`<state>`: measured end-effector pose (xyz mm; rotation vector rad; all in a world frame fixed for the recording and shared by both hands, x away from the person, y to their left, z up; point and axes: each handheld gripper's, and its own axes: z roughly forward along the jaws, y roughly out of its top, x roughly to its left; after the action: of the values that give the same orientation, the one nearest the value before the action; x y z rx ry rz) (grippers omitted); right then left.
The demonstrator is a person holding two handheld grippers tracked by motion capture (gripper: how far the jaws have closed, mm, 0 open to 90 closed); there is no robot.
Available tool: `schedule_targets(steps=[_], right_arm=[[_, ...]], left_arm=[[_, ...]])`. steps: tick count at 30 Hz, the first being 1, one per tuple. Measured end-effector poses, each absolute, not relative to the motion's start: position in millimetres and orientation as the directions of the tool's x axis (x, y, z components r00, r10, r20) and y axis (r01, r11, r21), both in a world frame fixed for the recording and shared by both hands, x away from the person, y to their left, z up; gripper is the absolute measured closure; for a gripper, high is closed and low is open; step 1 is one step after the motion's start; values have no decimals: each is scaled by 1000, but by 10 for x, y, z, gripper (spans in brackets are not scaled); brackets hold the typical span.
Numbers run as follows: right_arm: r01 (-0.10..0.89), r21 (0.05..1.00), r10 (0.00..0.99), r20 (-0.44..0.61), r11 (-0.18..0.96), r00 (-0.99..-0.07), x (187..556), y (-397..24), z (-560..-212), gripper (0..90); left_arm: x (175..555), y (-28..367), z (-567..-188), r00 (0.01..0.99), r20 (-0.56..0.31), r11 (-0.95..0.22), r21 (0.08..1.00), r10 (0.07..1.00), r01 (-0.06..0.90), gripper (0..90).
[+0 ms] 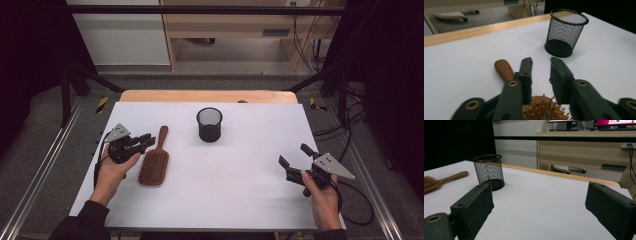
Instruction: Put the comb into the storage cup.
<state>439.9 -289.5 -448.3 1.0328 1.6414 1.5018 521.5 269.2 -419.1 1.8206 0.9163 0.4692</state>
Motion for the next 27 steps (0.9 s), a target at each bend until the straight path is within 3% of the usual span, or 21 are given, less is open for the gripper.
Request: schedule_targets(steps=[6, 15, 27], right_arm=[[130, 991, 885, 33, 31, -464, 4418, -2875, -4503, 69], [146, 989, 878, 41, 33, -477, 4416, -2848, -4518, 69], [155, 986, 873, 28, 55, -486, 4426, -2821, -4531, 69]], left_arm=[[5398, 2498, -4195, 694, -45, -323, 862, 718, 390, 899], [5591, 2369, -4167, 745, -6, -414, 829, 667, 377, 900], [5865, 2363, -4410, 749, -9, -492, 749, 662, 444, 900]])
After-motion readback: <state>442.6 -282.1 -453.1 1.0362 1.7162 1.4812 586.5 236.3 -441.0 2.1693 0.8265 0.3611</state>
